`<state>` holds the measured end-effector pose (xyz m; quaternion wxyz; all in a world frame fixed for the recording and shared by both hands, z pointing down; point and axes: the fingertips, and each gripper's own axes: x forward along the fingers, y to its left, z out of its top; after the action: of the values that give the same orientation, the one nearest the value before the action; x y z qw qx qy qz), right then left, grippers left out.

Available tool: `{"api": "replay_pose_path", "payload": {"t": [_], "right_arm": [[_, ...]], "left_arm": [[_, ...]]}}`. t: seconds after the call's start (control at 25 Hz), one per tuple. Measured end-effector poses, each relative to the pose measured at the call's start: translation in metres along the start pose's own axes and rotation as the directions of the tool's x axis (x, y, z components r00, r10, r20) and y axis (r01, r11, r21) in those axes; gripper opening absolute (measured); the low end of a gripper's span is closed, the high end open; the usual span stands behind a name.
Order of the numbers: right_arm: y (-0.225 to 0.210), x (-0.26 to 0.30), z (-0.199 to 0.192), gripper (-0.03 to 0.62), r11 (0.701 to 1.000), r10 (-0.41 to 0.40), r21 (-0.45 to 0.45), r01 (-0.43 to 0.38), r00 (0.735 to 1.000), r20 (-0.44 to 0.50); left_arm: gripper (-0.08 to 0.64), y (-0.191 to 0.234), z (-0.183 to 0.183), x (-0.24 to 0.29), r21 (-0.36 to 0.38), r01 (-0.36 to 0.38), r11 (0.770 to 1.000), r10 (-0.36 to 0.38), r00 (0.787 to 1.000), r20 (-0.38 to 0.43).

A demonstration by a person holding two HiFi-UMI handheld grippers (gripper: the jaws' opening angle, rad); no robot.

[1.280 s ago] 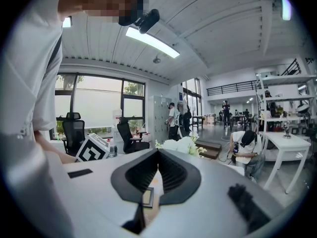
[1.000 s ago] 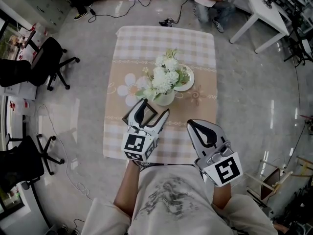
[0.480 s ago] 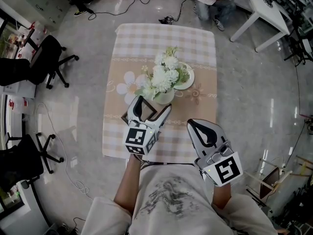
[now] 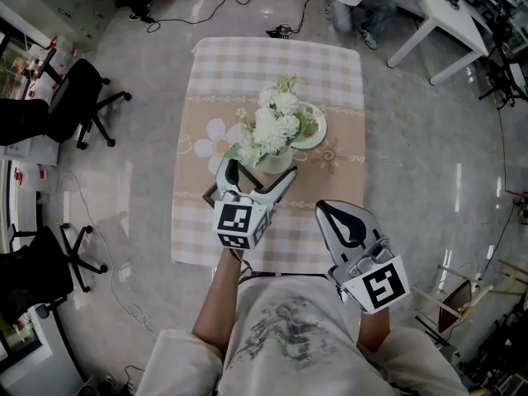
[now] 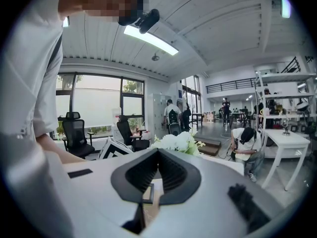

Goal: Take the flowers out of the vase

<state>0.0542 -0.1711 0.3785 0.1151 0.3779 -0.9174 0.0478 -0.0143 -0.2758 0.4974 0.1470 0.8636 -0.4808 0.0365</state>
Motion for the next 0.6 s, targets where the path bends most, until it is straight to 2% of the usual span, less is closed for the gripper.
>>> {"api": "replay_pose_path", "payload": {"t": [0.16, 0.4, 0.6], "right_arm": [[-0.001, -0.002, -0.002, 0.015, 1.0, -0.003, 0.011, 0.003, 1.0, -0.001], [-0.003, -0.003, -0.003, 0.016, 1.0, -0.005, 0.009, 0.005, 1.0, -0.002], [-0.008, -0.006, -0.004, 0.015, 1.0, -0.017, 0.019, 0.017, 1.0, -0.001]], "left_arm": [[0.591, 0.003, 0.001, 0.007, 0.005, -0.021, 1.0, 0.021, 1.0, 0.0], [0.591, 0.006, 0.002, 0.017, 0.015, -0.034, 0.999, 0.034, 0.999, -0.007], [0.58, 0.006, 0.009, 0.025, 0.063, -0.058, 0.996, 0.058, 0.998, 0.001]]}}
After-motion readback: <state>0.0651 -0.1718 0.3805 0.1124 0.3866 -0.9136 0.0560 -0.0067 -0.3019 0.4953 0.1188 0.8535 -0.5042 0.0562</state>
